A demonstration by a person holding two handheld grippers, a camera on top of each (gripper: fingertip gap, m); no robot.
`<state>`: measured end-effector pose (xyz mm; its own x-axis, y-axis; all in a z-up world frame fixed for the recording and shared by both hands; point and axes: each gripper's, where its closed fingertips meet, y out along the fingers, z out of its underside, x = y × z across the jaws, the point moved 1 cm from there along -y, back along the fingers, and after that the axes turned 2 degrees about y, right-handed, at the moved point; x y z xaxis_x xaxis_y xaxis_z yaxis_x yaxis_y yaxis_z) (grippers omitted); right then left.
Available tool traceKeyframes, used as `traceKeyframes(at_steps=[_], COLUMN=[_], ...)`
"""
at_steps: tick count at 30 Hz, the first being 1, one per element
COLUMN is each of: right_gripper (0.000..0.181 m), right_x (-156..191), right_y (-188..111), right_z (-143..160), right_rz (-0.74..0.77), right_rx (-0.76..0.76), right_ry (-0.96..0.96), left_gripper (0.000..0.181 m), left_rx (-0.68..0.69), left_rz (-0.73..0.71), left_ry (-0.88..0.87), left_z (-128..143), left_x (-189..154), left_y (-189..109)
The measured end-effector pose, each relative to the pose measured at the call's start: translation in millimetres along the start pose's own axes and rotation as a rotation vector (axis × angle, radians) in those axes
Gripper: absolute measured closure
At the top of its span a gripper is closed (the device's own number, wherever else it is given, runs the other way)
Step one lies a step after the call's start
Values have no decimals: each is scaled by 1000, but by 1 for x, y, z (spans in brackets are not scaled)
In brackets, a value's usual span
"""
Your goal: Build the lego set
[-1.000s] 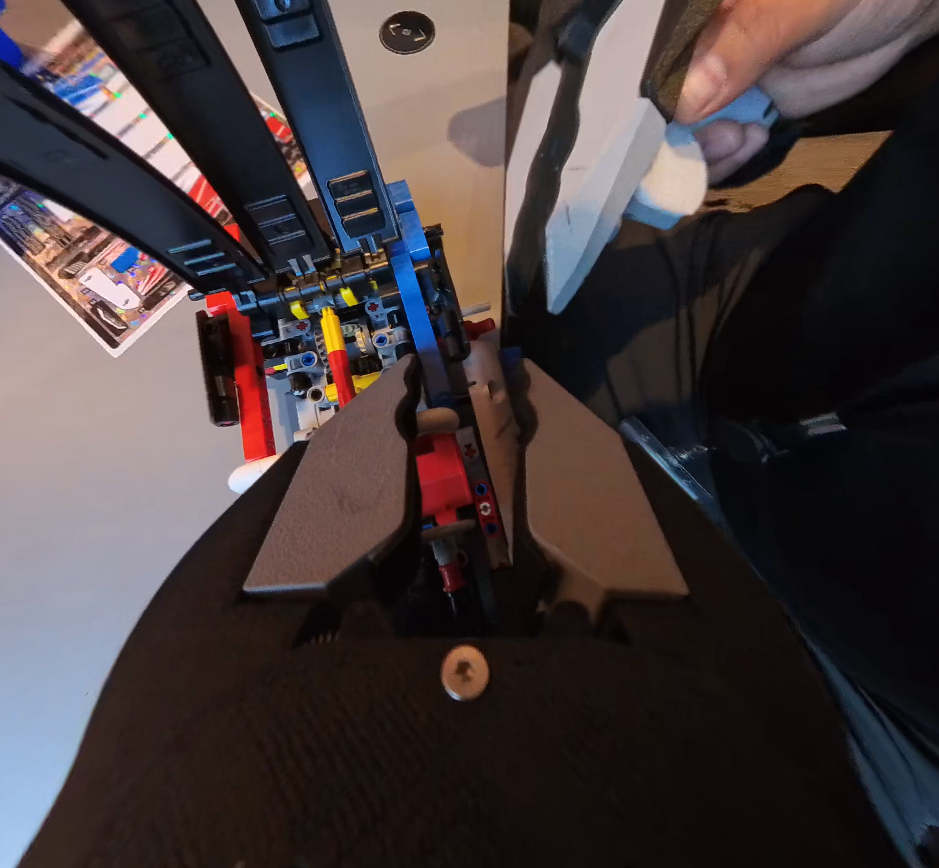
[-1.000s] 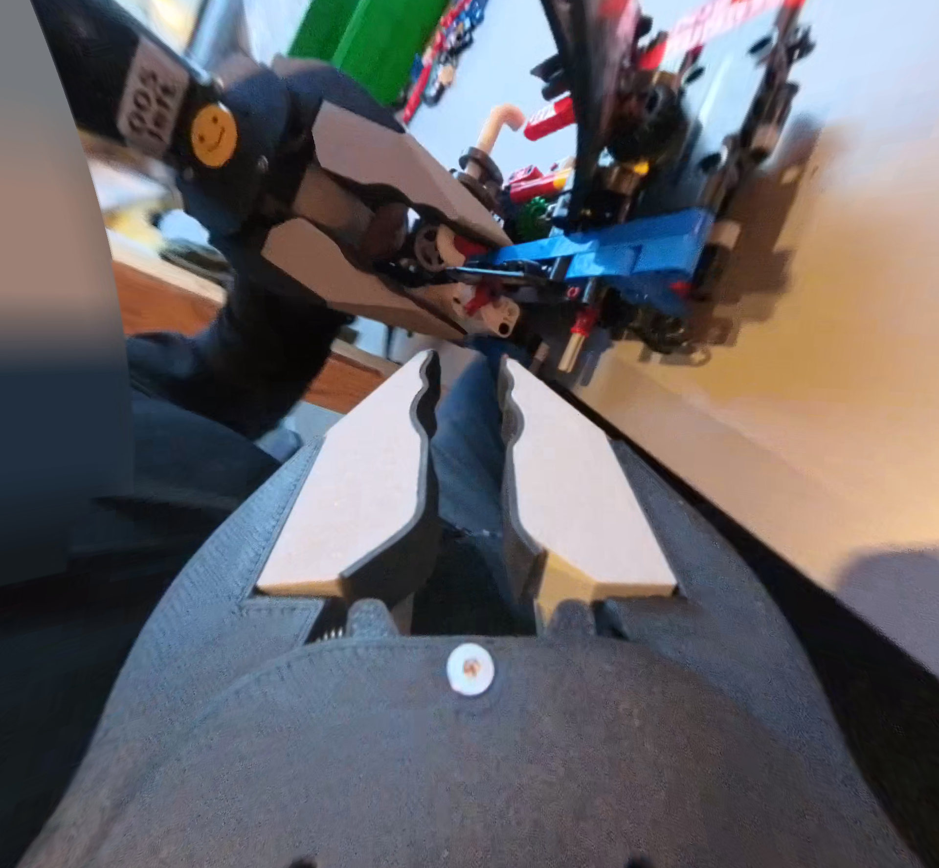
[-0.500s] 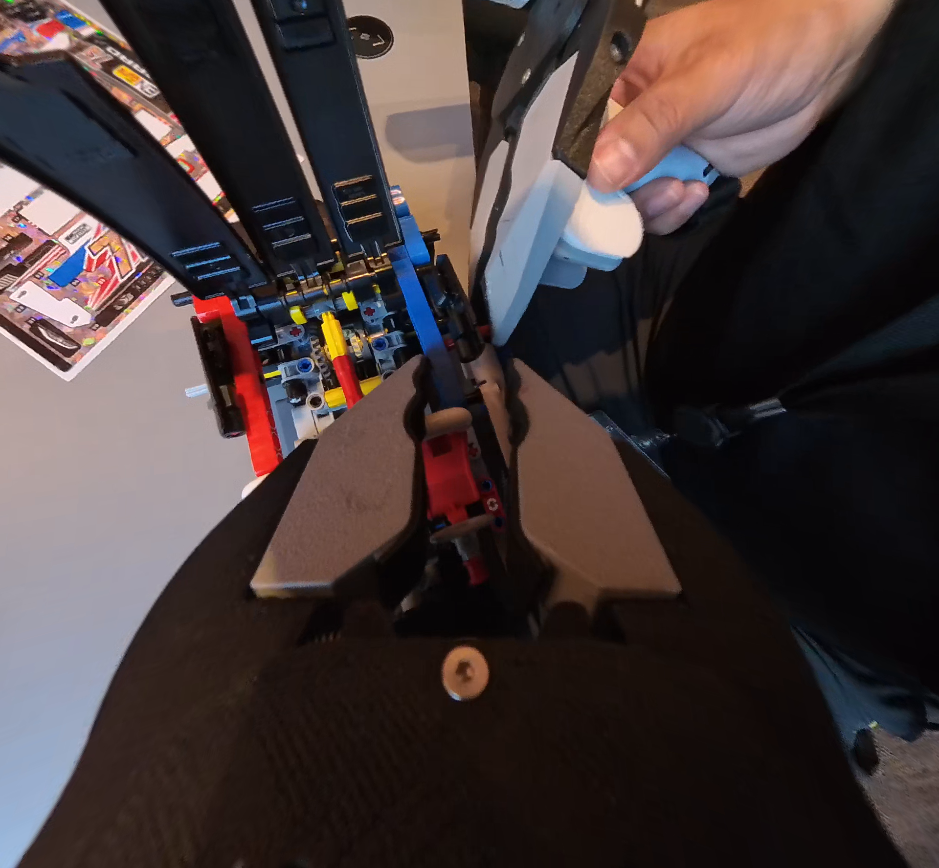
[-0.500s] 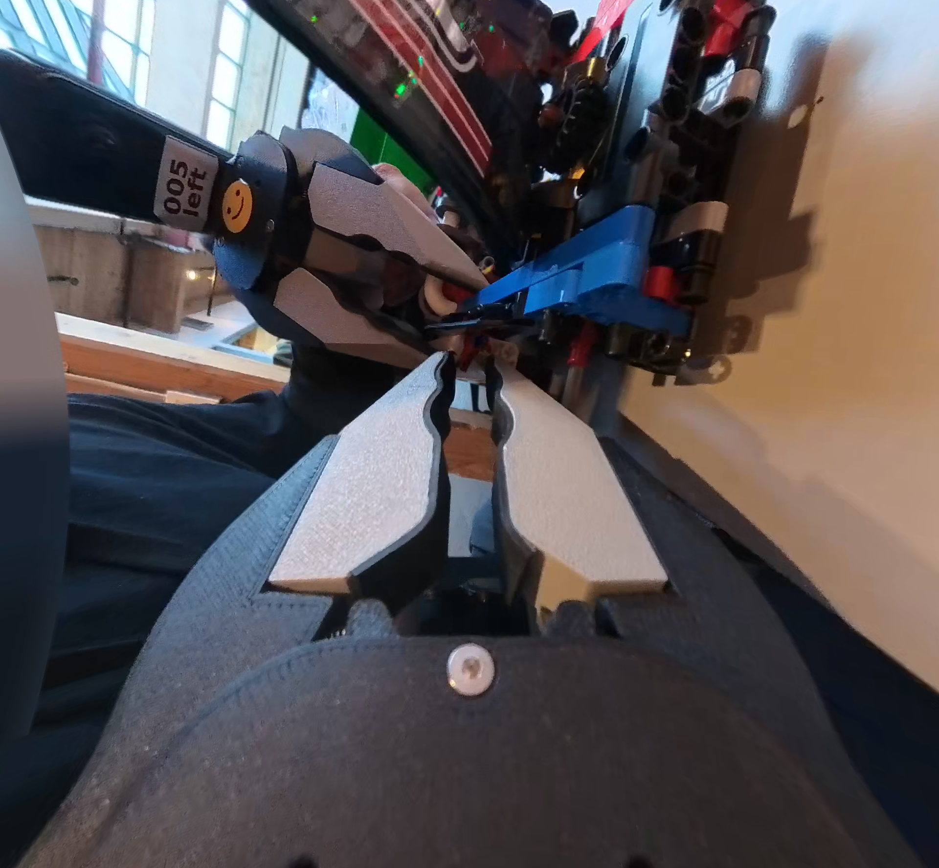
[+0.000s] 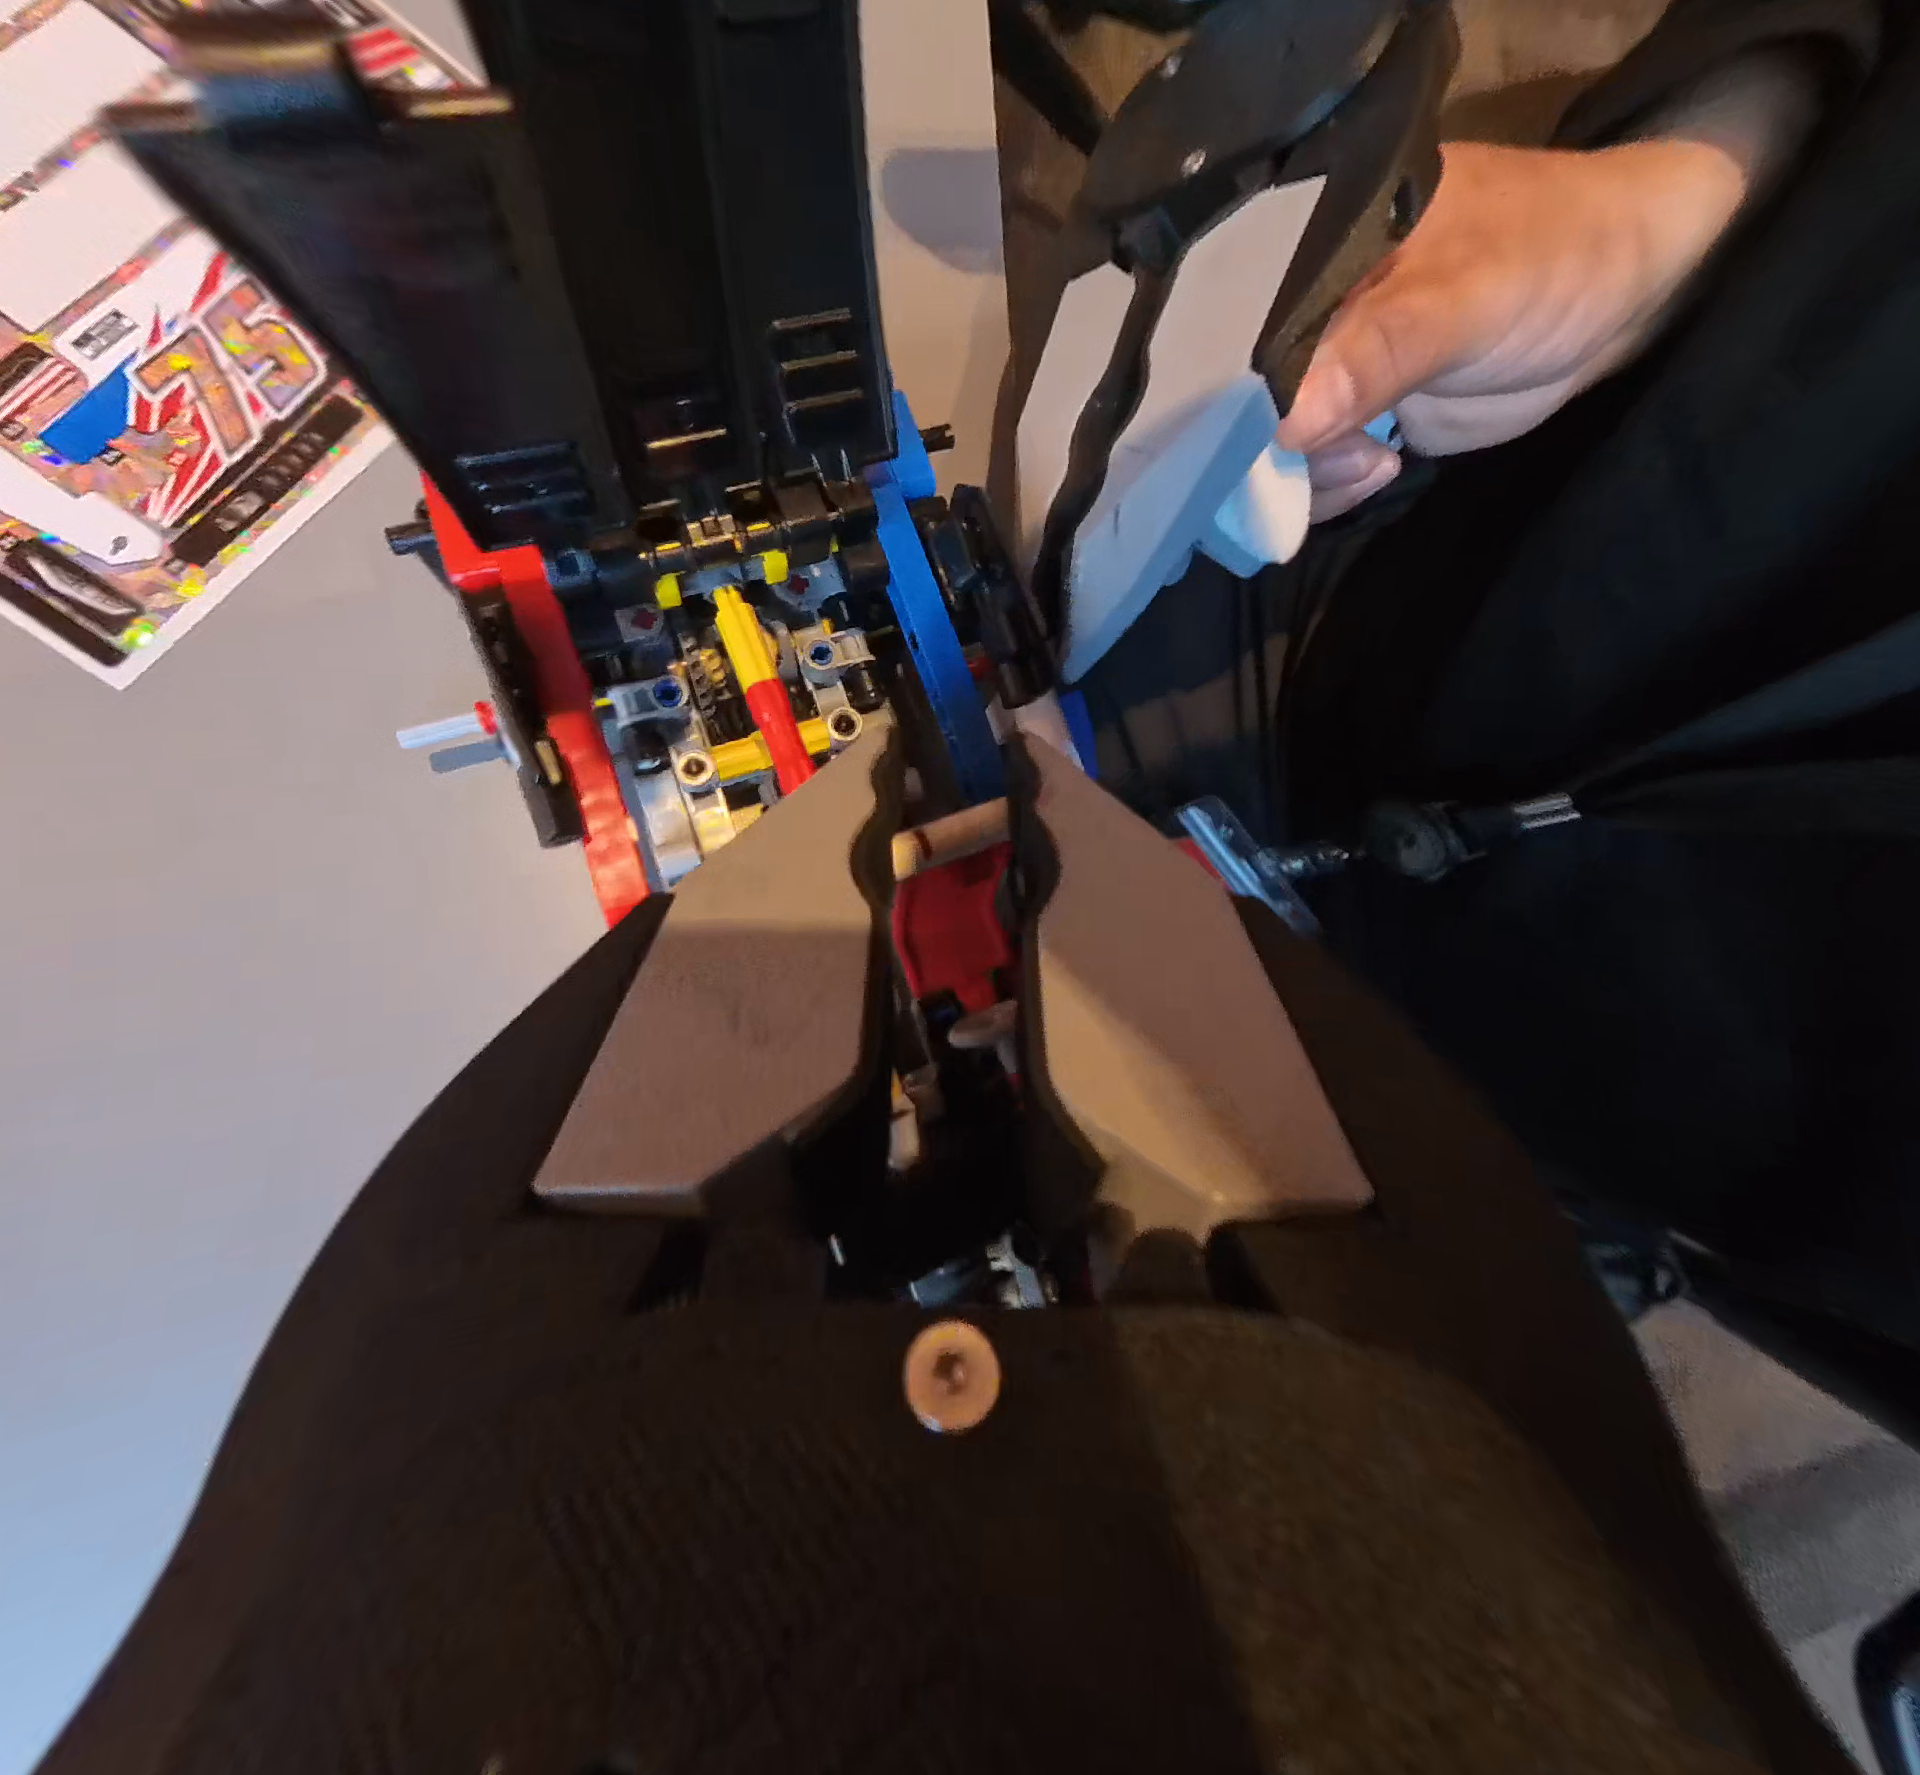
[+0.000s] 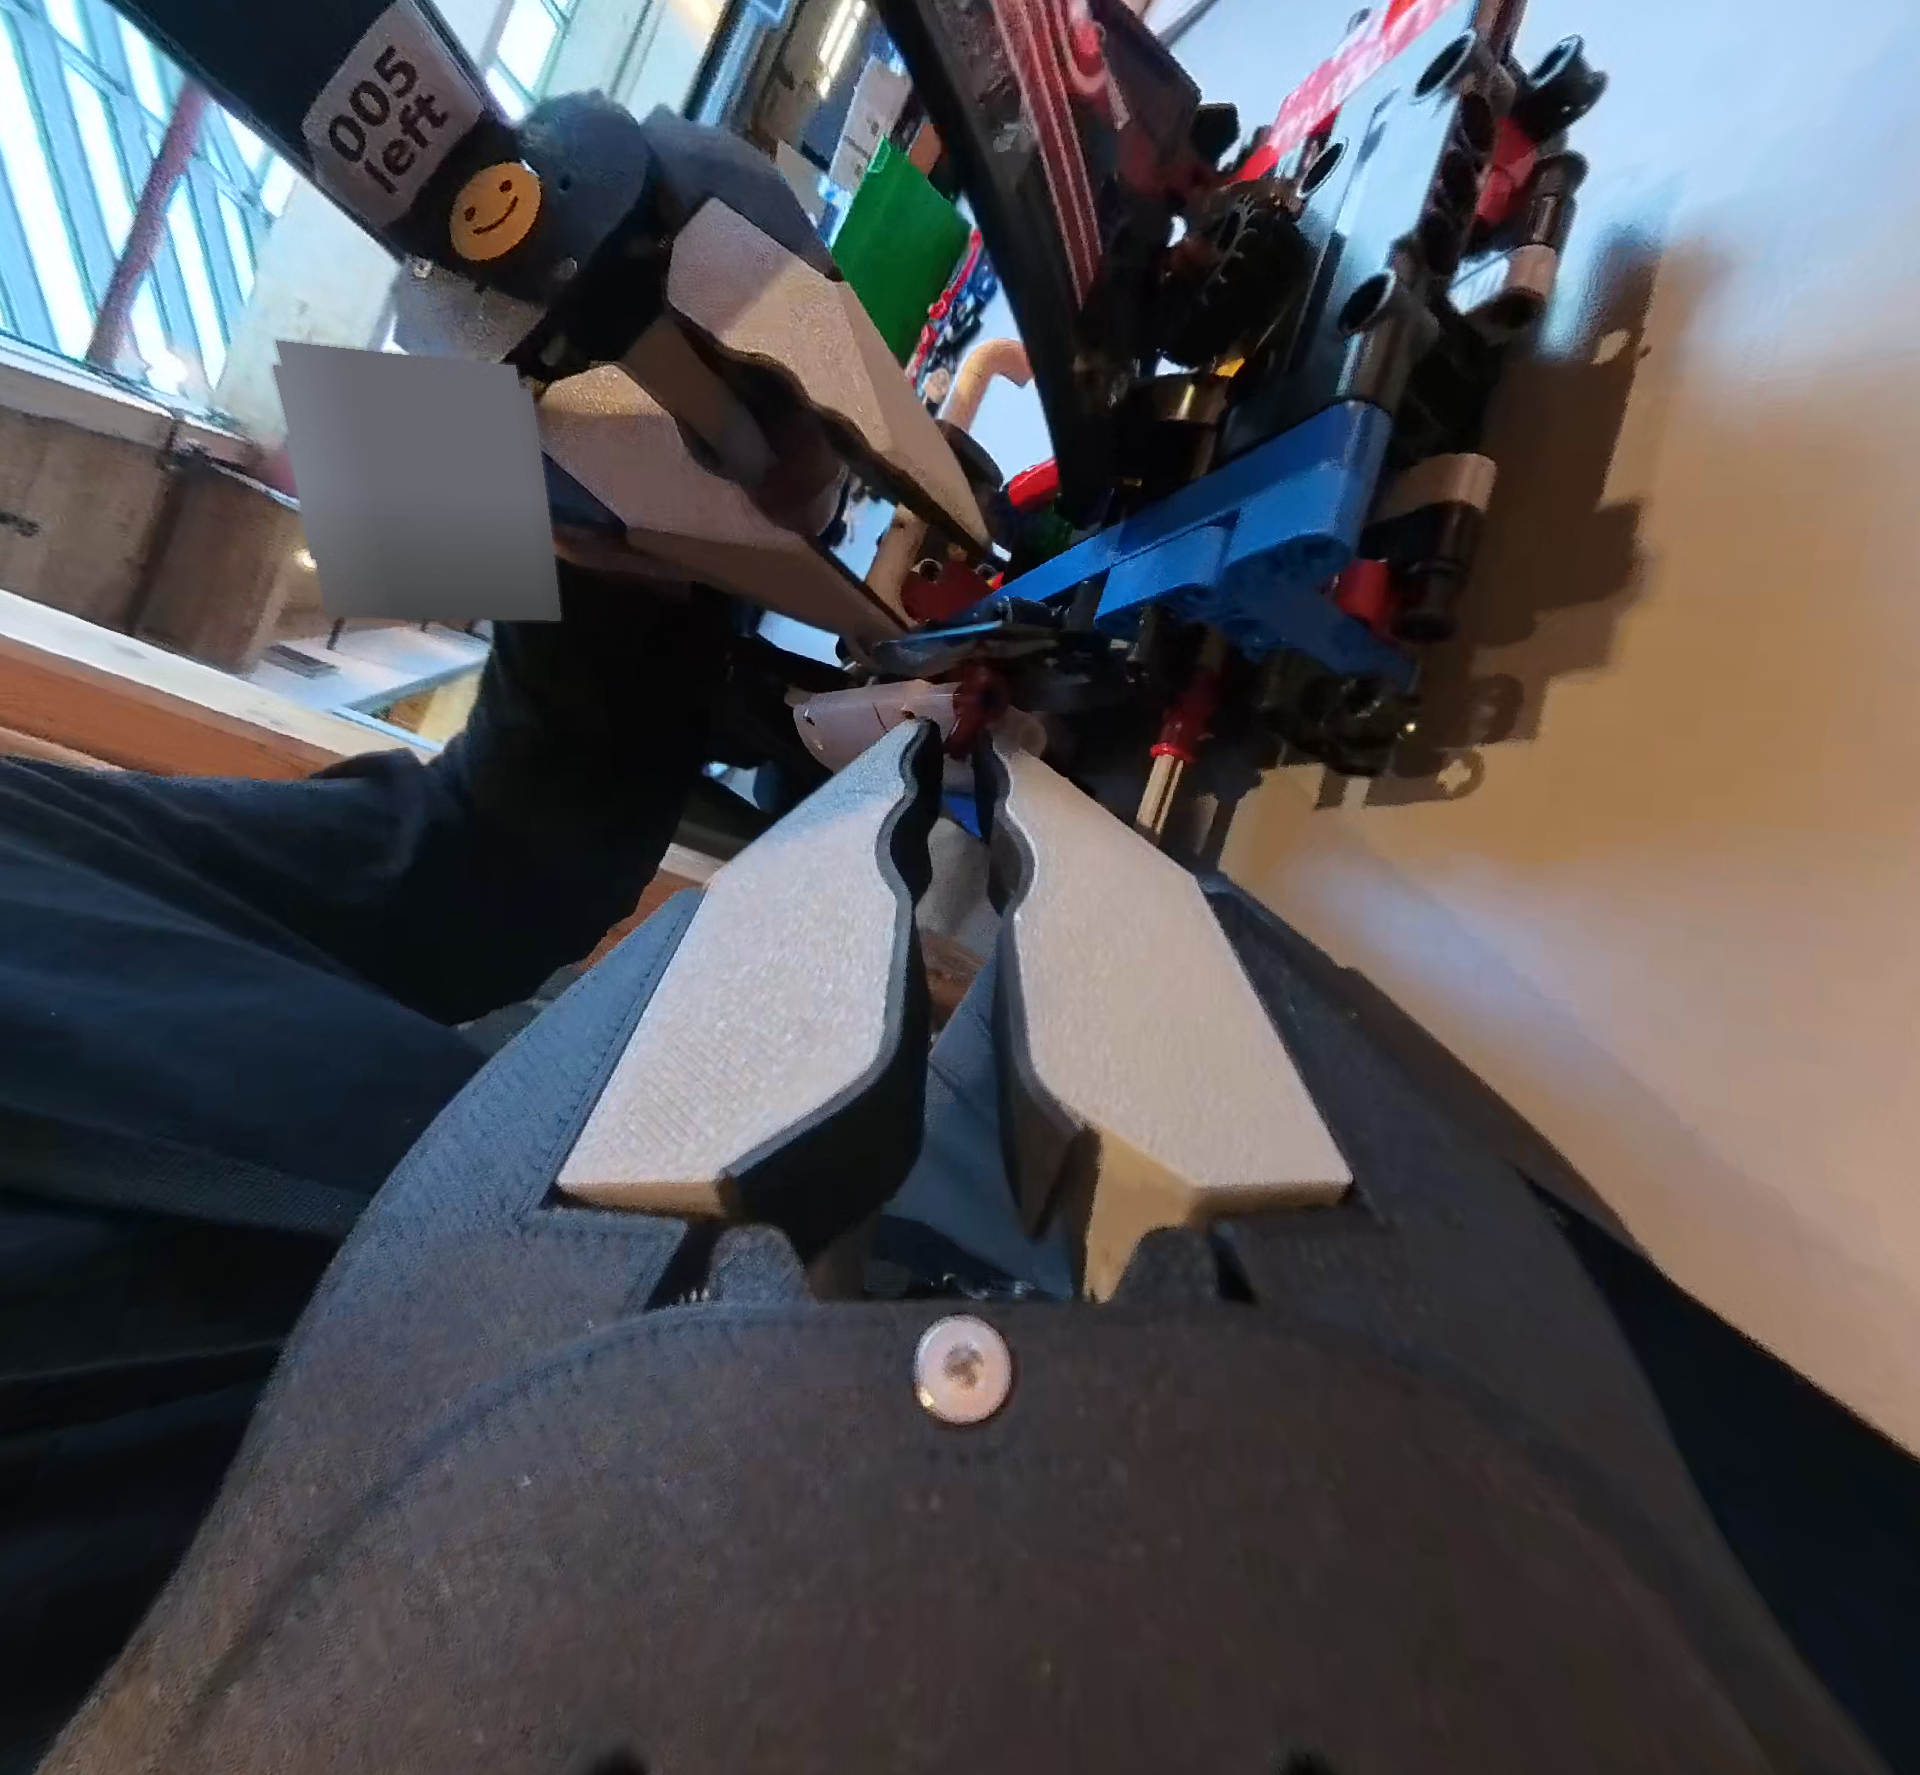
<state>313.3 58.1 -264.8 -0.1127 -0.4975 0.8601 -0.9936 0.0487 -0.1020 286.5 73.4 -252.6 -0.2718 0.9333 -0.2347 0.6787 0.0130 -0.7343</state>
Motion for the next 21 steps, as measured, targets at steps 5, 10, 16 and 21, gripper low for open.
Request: traceKeyframes(at_steps=[5,10,16,21], right_gripper=[178,178,178,172], right_x=[-1,-4,-3,1], right_y=[0,0,-4,-6], right_z=[-2,-6,-10,-11], right_rz=[23,56,18,-13], right_rx=[-3,-14,-33,-47], right_ry=[-78,-130,-78,-53], left_gripper=[169,178,181,180], left_rx=[73,46,64,82], left_rz=[89,180,79,97], left_ry=[-11,-96,-78,-106], left_z=[-1,-4,-5,-10], left_x=[-2,4,19,18], left_y=[5,3,-6,3])
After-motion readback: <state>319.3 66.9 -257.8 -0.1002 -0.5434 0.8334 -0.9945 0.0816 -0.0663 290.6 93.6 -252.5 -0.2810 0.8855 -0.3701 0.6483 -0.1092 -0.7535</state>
